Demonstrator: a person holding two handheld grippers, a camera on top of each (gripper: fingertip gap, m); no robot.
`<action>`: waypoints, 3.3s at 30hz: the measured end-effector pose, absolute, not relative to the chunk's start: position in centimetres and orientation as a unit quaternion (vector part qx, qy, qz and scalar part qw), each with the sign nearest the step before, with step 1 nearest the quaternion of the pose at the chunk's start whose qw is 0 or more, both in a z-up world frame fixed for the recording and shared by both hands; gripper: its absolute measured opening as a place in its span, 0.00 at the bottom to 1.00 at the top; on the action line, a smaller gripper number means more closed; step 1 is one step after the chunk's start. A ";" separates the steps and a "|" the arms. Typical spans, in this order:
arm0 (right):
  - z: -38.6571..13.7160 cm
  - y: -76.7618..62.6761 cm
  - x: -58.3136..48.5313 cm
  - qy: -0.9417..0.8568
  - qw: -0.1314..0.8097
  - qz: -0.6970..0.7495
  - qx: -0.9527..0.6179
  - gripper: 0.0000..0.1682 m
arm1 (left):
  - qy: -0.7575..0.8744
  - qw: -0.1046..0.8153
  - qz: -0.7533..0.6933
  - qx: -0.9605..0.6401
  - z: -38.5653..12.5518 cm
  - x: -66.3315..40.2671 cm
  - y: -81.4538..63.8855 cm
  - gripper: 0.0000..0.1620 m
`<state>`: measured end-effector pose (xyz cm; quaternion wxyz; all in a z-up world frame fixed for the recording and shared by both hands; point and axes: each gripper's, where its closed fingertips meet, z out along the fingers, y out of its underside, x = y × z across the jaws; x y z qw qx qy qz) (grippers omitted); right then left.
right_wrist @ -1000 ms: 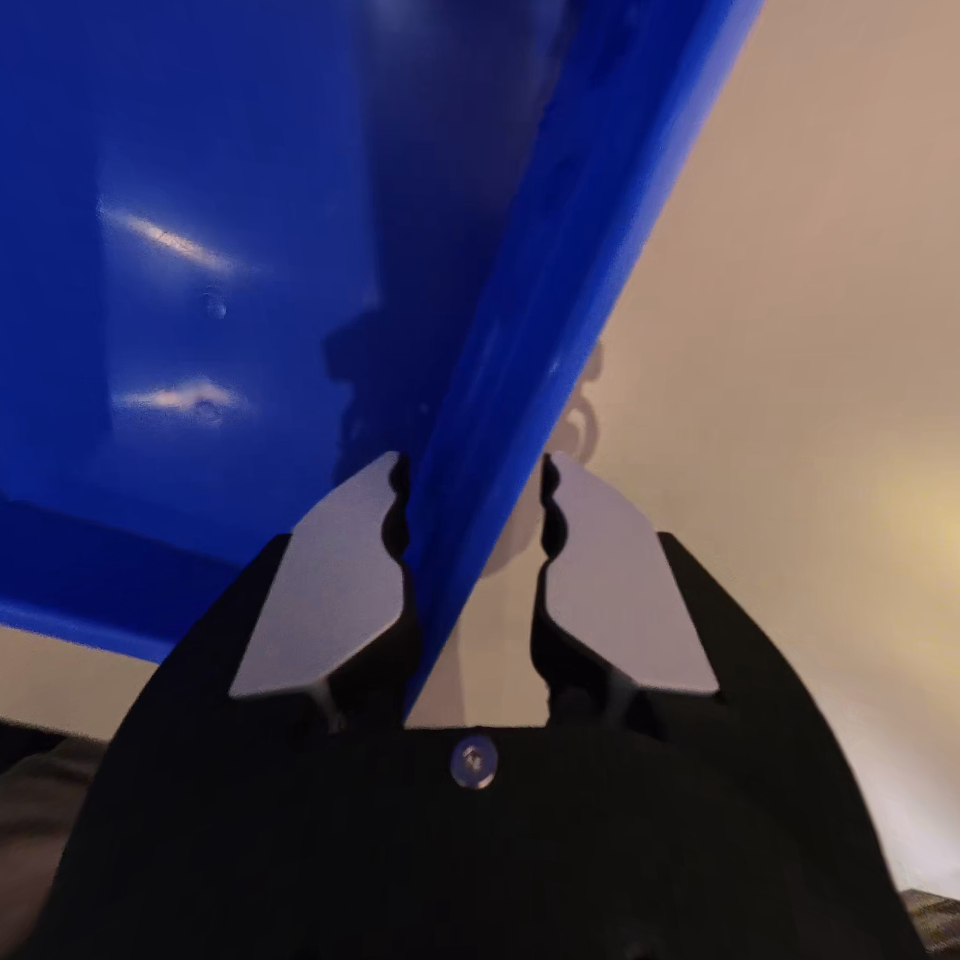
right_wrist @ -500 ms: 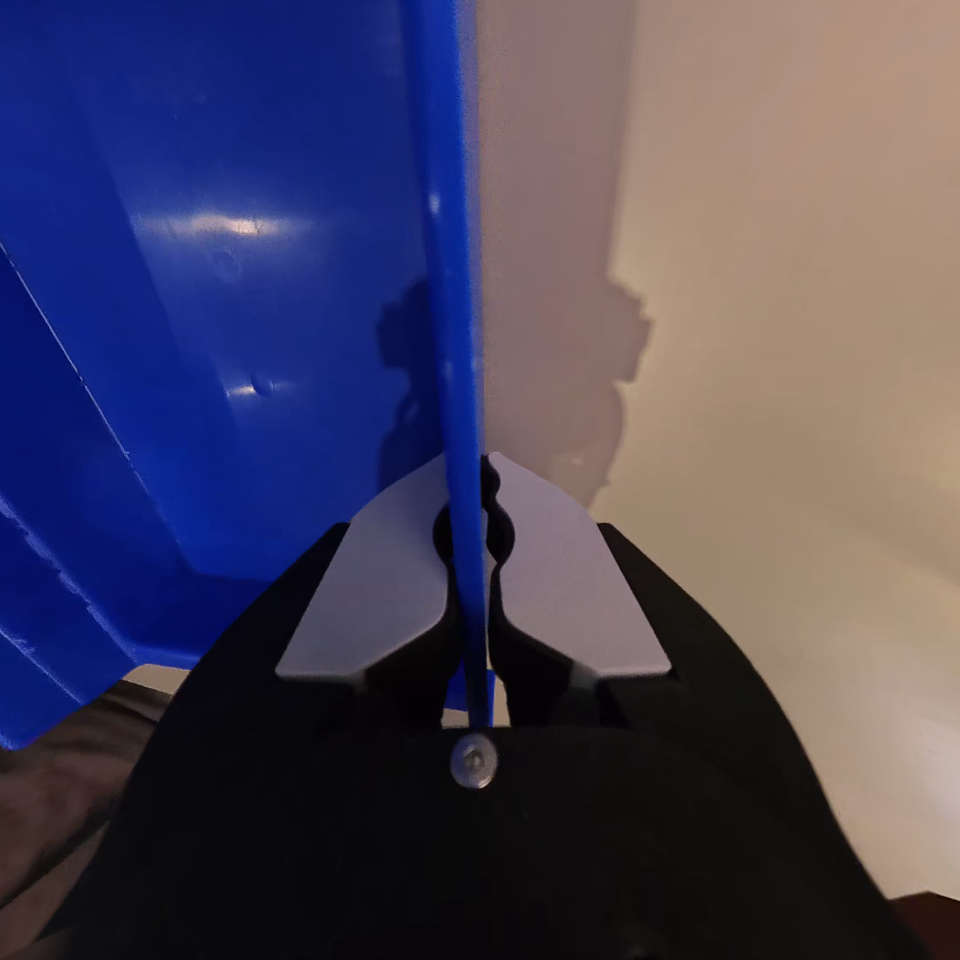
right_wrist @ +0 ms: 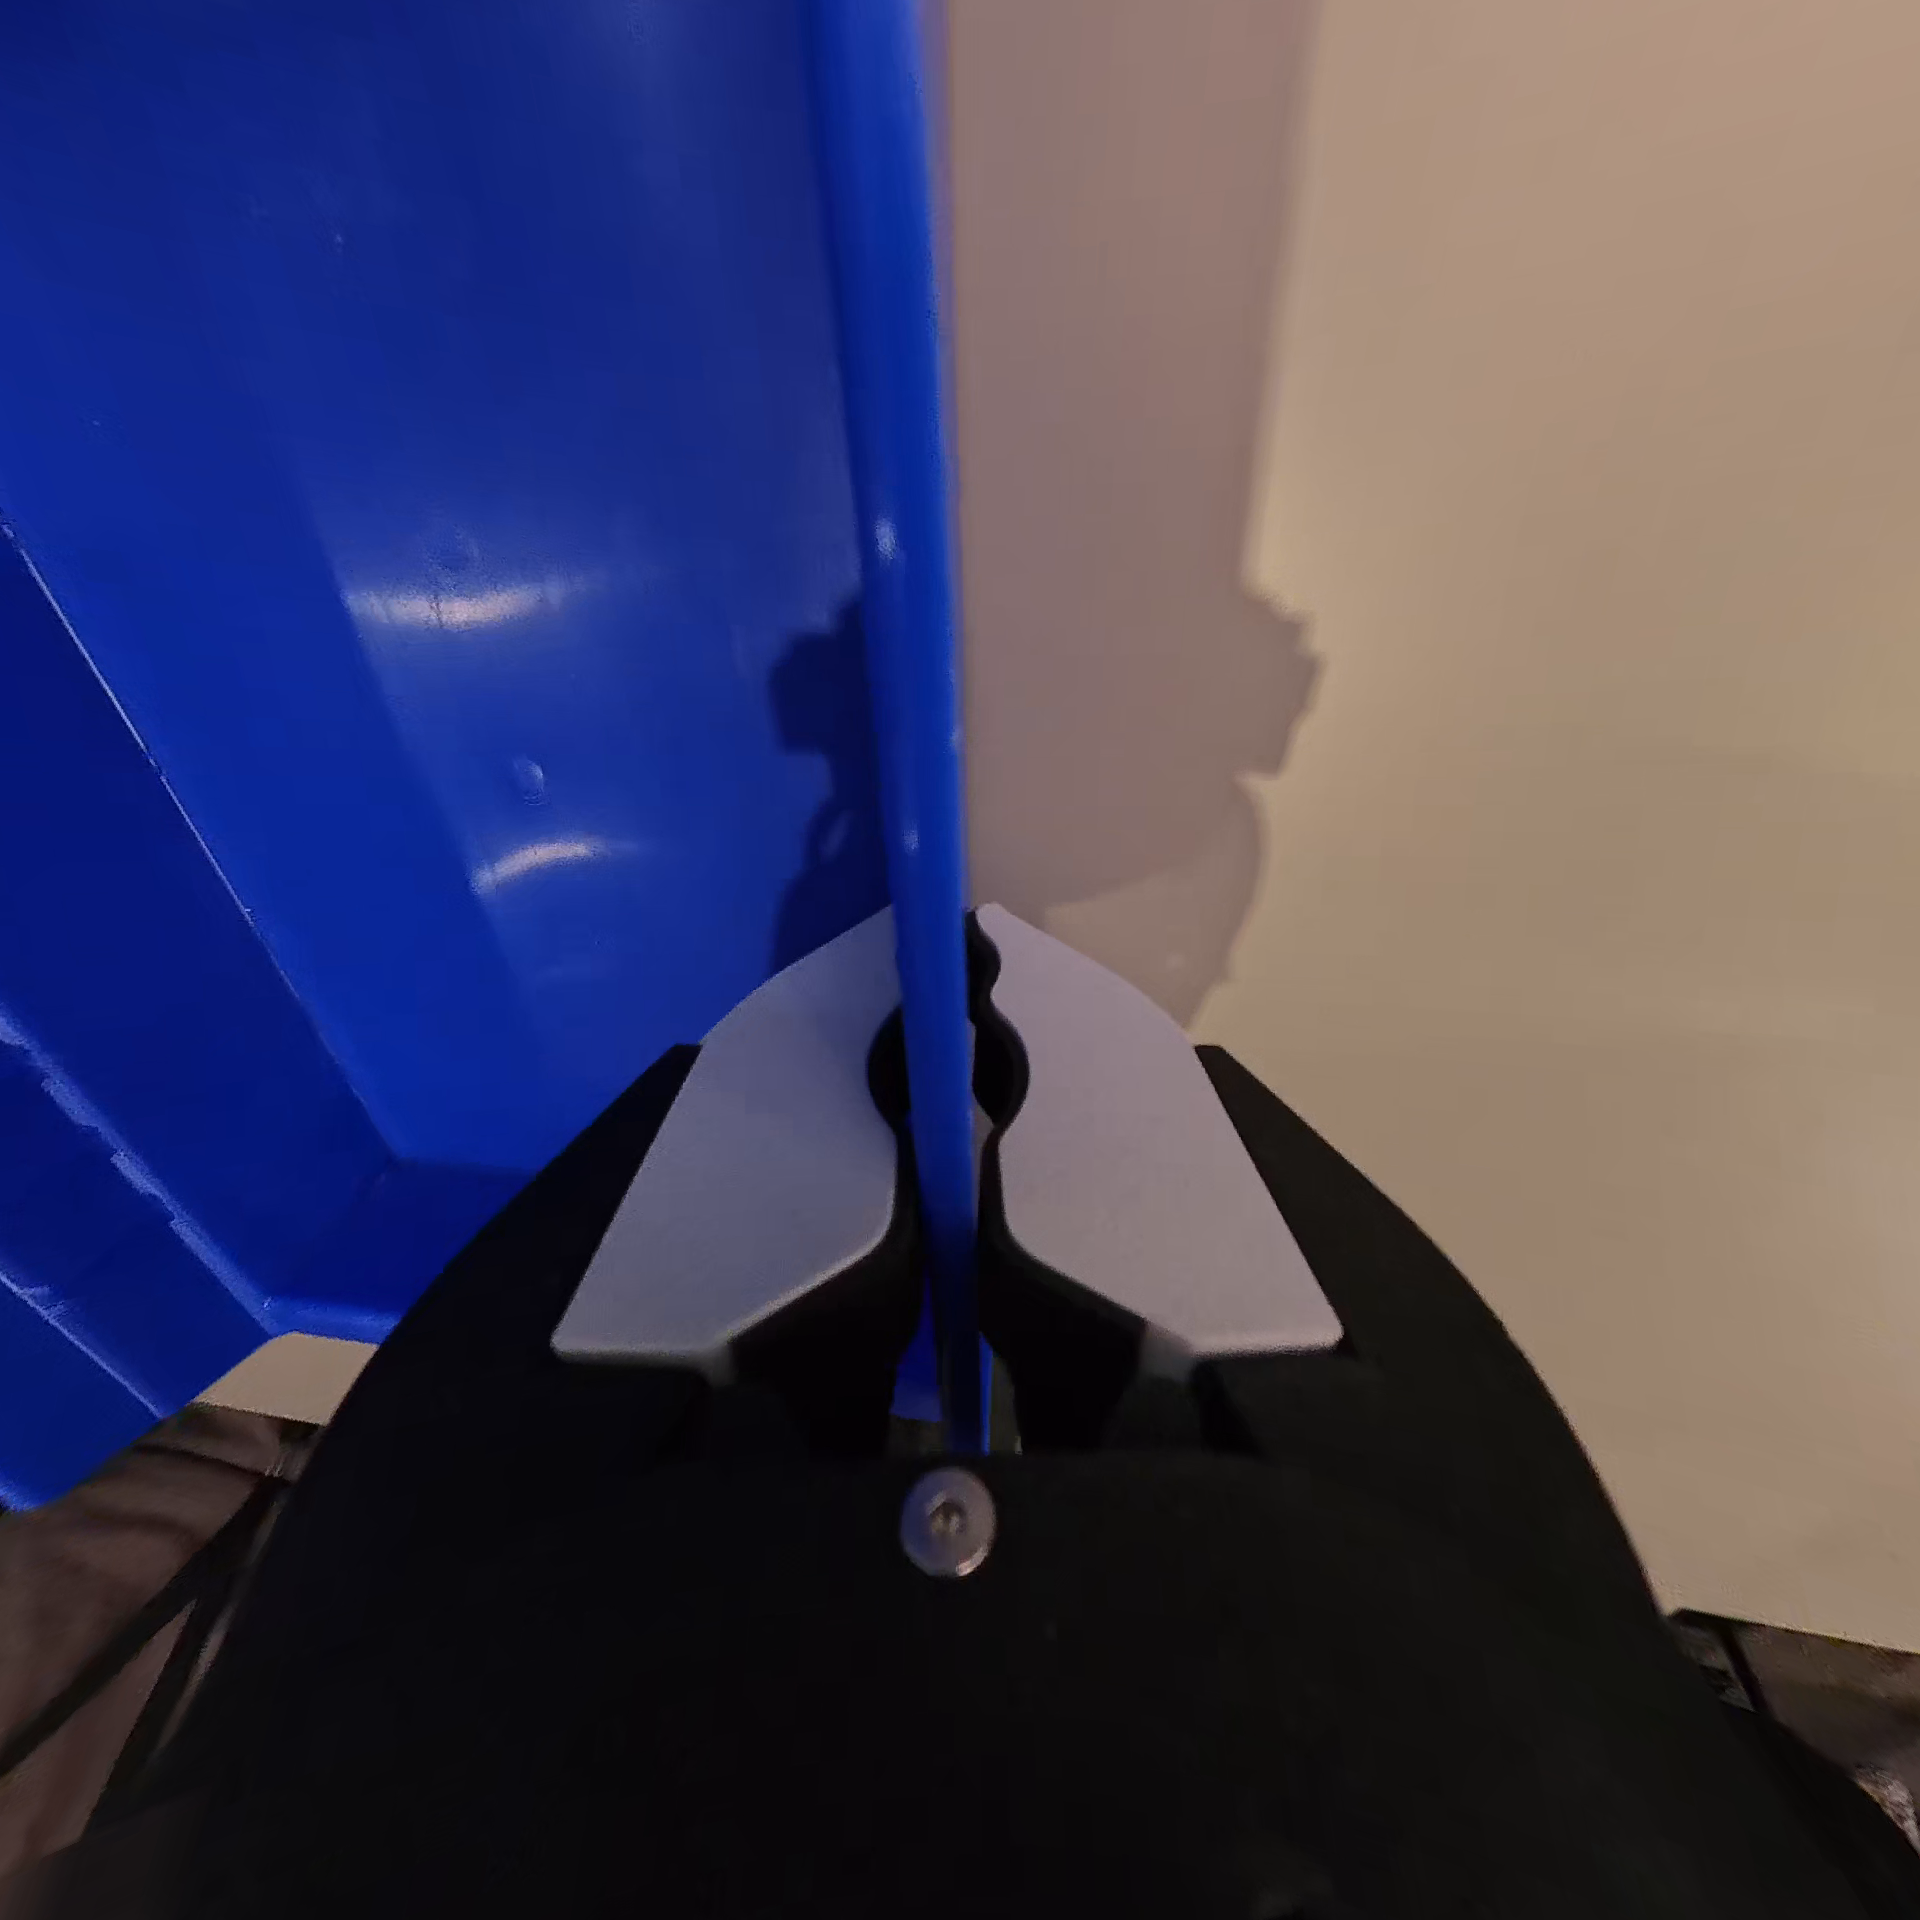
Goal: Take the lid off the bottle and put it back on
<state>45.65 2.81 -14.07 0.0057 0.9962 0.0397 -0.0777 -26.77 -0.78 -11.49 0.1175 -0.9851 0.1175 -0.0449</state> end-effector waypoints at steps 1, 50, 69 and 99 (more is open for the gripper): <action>-14.1 2.8 46.8 0.035 0.002 -0.078 0.996 0.04 | 0.116 0.118 -0.049 -0.985 -11.5 -26.8 -0.8 0.05; 6.7 7.2 48.0 0.101 -0.569 0.090 0.811 0.19 | 0.117 0.303 0.005 -0.946 0.4 -24.5 -2.3 0.09; 16.2 5.6 33.5 0.172 -0.744 -0.087 0.640 0.48 | 0.158 0.766 0.035 -0.623 16.4 -13.1 0.6 0.45; 12.7 5.6 31.0 0.268 -0.718 -0.142 0.626 0.42 | 0.124 0.584 0.149 -0.788 6.4 -15.6 5.1 0.51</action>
